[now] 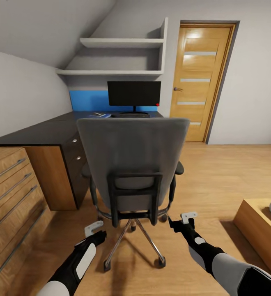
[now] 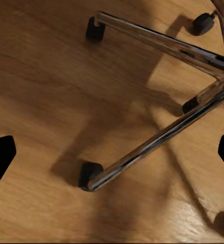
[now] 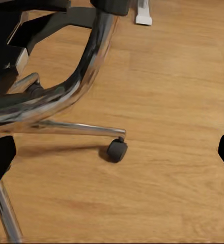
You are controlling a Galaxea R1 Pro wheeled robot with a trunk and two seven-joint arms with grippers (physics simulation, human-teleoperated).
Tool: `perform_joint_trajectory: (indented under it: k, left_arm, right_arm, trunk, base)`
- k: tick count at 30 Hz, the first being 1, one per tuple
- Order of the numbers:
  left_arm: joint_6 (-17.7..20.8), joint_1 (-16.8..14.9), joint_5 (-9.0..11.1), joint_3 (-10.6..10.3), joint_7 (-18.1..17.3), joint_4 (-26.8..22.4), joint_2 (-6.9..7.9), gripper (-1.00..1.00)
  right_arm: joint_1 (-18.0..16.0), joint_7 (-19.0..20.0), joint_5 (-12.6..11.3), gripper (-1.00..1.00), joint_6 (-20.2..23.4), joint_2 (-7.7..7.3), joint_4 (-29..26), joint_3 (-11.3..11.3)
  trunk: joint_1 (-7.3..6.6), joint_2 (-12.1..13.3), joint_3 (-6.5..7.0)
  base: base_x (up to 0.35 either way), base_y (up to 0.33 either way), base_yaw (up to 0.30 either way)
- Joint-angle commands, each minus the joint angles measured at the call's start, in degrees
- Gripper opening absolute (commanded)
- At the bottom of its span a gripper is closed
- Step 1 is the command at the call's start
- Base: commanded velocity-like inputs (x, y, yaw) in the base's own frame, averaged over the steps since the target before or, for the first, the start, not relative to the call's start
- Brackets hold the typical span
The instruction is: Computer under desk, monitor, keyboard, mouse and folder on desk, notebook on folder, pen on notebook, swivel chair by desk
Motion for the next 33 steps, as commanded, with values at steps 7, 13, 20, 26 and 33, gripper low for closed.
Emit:
perform_joint_trajectory:
  k: [7,13,20,26,33]
  left_arm:
    - [0.2,0.0,0.5,-0.2,0.5,-0.1,0.04,1.0]
    - [0.1,0.0,0.4,-0.5,0.5,-0.1,-0.27,1.0]
    - [0.0,0.0,0.4,-2.2,0.5,-0.2,-0.51,1.0]
    - [-2.3,0.0,-0.3,-8.9,0.9,-0.2,-0.95,1.0]
    - [-7.7,0.0,-0.4,-13.6,0.9,-0.1,-1.09,1.0]
  right_arm:
    - [0.0,-0.1,-0.5,1.0,-0.1,-0.06,-0.1,0.5]
    - [0.0,-0.1,-0.5,1.0,-0.1,0.28,-0.1,0.5]
    - [0.0,-0.2,-0.4,1.0,-0.1,1.51,-0.1,0.5]
    - [0.1,-0.3,-0.3,1.0,-0.1,3.06,-0.1,0.5]
    - [0.1,-0.3,-0.3,1.0,0.0,5.17,-0.4,0.6]
  trunk:
    - [-0.05,0.0,-0.05]
    - [-0.05,0.0,-0.05]
    - [-0.05,0.0,-0.05]
    - [-0.05,0.0,-0.05]
    - [-0.05,0.0,-0.05]
  base:
    - [-0.32,-0.084,0.0]
    - [-0.324,-0.083,0.0]
    - [-0.207,-0.033,0.0]
    - [-0.034,-0.004,0.0]
    - [-0.004,0.0,0.0]
